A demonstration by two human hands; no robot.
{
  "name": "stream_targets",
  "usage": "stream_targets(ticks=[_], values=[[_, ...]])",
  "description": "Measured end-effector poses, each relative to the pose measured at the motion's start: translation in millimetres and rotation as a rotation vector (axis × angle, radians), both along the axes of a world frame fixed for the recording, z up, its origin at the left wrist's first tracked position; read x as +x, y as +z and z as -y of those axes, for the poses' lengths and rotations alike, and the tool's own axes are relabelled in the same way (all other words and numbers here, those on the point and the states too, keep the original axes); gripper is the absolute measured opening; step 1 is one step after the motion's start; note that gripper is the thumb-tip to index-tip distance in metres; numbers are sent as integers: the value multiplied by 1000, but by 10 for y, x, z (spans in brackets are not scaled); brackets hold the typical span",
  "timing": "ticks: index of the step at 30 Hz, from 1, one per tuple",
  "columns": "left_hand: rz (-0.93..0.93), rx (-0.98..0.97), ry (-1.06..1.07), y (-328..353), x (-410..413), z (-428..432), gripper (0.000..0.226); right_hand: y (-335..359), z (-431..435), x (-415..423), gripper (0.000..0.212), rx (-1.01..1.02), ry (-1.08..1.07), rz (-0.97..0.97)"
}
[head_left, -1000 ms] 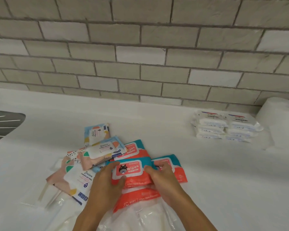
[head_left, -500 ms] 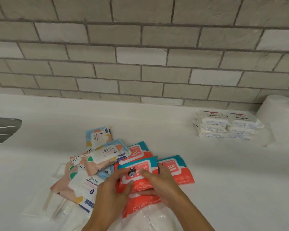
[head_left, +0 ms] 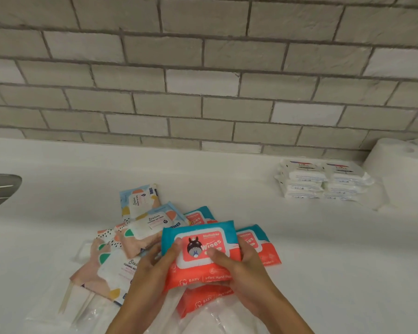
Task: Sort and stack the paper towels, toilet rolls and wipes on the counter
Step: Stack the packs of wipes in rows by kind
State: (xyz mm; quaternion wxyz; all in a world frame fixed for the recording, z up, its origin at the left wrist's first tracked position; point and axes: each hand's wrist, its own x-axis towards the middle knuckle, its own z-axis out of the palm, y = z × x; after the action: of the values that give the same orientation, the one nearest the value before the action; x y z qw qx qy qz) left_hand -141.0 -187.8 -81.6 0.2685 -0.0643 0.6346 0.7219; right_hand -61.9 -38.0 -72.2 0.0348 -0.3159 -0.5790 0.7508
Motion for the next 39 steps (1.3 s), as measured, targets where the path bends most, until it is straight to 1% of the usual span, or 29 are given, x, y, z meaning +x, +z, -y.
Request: stream_targets(ticks=[2, 3, 4, 7, 9, 10, 11, 12, 13, 15, 16, 17, 18, 20, 21, 23, 26, 32, 35, 39], values=[[82, 122, -57, 45, 20, -1, 51, 48, 69, 16, 48, 61, 63, -6], [83, 148, -72, 57, 37, 5, 48, 57, 87, 17, 38, 94, 92, -2], [79, 143, -69, 52, 48, 16, 47, 81, 97, 20, 33, 139, 115, 8], [75, 115, -30, 20, 43, 72, 47, 125, 12, 15, 32, 241, 210, 68], [71, 83, 14, -4, 21, 120, 45, 86, -163, -6, 18, 301, 104, 35], [63, 53, 34, -20, 9, 143, 46, 44, -290, -18, 10, 370, 6, 10], [56, 30, 52, -31, 1, 158, 47, -5, -429, -28, 8, 463, -86, 16], [50, 11, 69, -42, -4, 171, 47, -52, -560, -51, 11, 569, -158, 56], [47, -5, 81, -57, -10, 176, 48, -108, -675, -77, 21, 667, -186, 126], [56, -33, 94, -69, -10, 172, 51, -193, -813, -127, 48, 822, -99, 370], [60, -43, 97, -76, -9, 169, 51, -214, -830, -155, 60, 872, -32, 484], [61, -50, 96, -85, -7, 163, 49, -235, -825, -194, 70, 896, 14, 559], [60, -56, 91, -95, -2, 156, 47, -247, -808, -234, 78, 899, 35, 587], [49, -71, 84, -119, 4, 147, 45, -277, -780, -317, 91, 843, 31, 572], [44, -86, 79, -129, 11, 143, 45, -285, -771, -340, 96, 801, 28, 549], [35, -111, 79, -158, 16, 148, 46, -286, -784, -351, 97, 707, 30, 490], [23, -133, 81, -181, 12, 155, 45, -219, -835, -326, 90, 630, 66, 437], [3, -163, 85, -174, -5, 130, 43, -203, -849, -269, 72, 518, 131, 414], [10, -158, 91, -160, -13, 116, 42, -227, -829, -191, 63, 460, 113, 330], [4, -144, 85, -139, -15, 98, 31, -222, -853, -70, 57, 395, 46, 246]])
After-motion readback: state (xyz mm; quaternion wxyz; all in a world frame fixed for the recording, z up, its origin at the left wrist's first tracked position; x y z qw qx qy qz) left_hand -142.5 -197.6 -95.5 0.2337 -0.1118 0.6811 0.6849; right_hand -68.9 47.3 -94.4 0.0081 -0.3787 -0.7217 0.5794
